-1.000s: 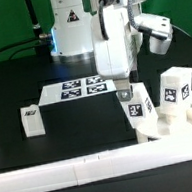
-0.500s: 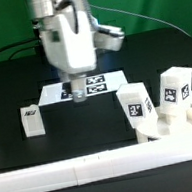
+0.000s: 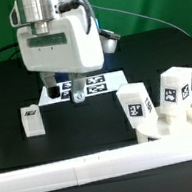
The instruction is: Assemble stool
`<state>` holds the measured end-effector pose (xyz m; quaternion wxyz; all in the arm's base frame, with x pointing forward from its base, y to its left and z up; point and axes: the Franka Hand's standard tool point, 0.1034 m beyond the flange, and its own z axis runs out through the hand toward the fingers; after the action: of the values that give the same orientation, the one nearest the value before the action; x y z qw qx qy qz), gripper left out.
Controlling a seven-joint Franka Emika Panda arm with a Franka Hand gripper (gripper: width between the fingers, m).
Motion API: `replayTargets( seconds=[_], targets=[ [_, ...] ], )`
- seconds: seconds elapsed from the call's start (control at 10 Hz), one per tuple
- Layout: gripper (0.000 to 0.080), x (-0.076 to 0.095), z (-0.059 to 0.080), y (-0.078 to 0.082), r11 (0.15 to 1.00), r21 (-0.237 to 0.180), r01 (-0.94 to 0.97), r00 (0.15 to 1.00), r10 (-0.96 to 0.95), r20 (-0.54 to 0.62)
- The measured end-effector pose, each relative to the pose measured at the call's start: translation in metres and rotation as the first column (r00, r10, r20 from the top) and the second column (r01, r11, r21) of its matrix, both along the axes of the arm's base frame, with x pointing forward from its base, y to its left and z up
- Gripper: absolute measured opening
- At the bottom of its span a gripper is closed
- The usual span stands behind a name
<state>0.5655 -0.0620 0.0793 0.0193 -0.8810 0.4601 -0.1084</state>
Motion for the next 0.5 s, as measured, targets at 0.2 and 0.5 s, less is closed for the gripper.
replayTargets(
  seconds=[0.2, 0.5],
  targets=[
    [0.0649, -0.009, -0.008, -0.034, 0.972, -0.038, -0.233, 0.971, 0.231, -0.059],
    [0.0649, -0.018, -0.01, -0.053, 0.885, 0.026, -0.465, 0.873, 0.464, -0.149]
  ],
)
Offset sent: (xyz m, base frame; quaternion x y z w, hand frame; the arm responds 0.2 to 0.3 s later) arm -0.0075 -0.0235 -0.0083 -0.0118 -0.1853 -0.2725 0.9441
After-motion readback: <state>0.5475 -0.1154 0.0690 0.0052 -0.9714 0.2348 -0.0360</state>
